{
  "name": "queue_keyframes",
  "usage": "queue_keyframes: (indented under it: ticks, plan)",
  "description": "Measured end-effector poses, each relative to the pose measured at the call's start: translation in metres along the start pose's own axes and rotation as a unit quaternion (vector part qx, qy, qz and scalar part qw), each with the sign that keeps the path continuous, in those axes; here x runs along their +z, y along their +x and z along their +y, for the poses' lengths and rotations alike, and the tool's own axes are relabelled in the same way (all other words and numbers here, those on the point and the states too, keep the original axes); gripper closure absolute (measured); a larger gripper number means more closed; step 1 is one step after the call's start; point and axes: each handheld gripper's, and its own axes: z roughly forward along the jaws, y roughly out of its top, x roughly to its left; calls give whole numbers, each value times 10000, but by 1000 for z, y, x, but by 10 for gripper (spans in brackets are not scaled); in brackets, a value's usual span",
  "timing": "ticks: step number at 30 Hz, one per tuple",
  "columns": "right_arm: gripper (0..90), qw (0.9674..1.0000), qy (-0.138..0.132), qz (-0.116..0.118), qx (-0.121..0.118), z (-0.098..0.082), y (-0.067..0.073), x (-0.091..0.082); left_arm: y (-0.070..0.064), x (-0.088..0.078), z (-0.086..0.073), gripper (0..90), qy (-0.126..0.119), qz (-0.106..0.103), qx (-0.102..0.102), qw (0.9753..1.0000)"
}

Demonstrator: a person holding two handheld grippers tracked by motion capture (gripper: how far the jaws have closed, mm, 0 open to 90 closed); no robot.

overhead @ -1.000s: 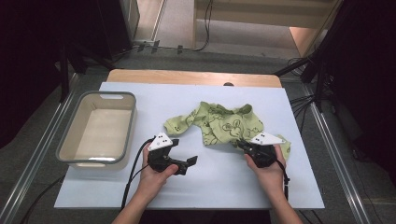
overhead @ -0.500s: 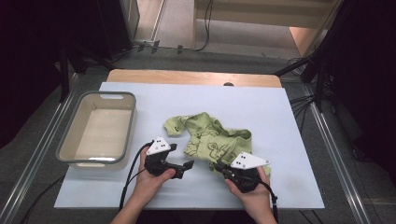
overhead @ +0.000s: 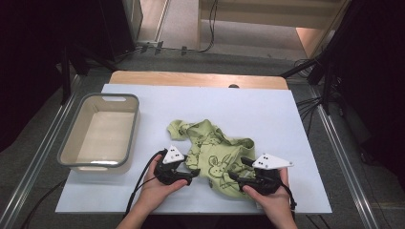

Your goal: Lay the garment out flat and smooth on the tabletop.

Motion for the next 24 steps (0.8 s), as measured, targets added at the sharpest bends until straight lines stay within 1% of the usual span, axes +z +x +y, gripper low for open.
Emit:
queue_keyframes:
  ticks: [2,3,4,5,6,7,8,9,10,11,12,13,14,17,18,19,21,23,24]
  plan:
    - [262,9997,165,170,-86,-5,2,5,0,2,0,397,95,47,-8,9999]
    - [271,9991,286,269,-156,-7,5,9,0,3,0,436,160,122,-4,9998]
    - [323,9984,415,275,-263,-9,7,13,-1,4,0,468,215,177,-21,9996]
    - [421,9977,519,260,-361,-10,9,18,-1,5,1,514,225,234,-19,9995]
    - [519,9968,621,280,-412,-12,10,21,-2,5,1,553,247,296,4,9993]
    - [608,9962,698,350,-385,-13,10,24,-2,5,1,608,267,368,21,9990]
    - [658,9962,693,410,-345,-14,9,25,-2,5,1,659,264,391,31,9989]
    - [695,9964,660,450,-274,-14,7,24,-2,5,1,715,256,363,30,9990]
    - [732,9968,604,487,-205,-13,4,21,-1,5,0,785,251,281,-10,9993]
    - [753,9972,514,520,-135,-13,1,18,-1,5,0,813,242,254,-3,9994]
    - [767,9974,434,567,-70,-12,-3,14,-2,4,0,828,240,213,33,9995]
    - [778,9979,335,561,18,-11,-7,10,-2,4,0,835,245,192,74,9995]
    - [785,9984,229,516,76,-11,-12,5,-3,4,-1,839,238,162,99,9995]
    - [788,9989,-75,388,246,-10,-26,-8,-3,4,-1,844,261,-44,121,9996]
    - [789,9988,-175,318,319,-9,-31,-13,-3,3,-1,845,259,-95,129,9995]
    - [789,9988,-264,218,355,-9,-36,-18,-4,3,-1,845,247,-183,112,9995]
    - [789,9981,-437,37,435,-7,-49,-29,-8,4,0,846,242,-325,144,9991]
    - [789,9969,-562,-145,525,-7,-62,-38,-13,3,3,846,265,-486,286,9981]
    - [783,9950,-652,-345,677,-9,-74,-47,-17,3,4,846,288,-493,385,9976]
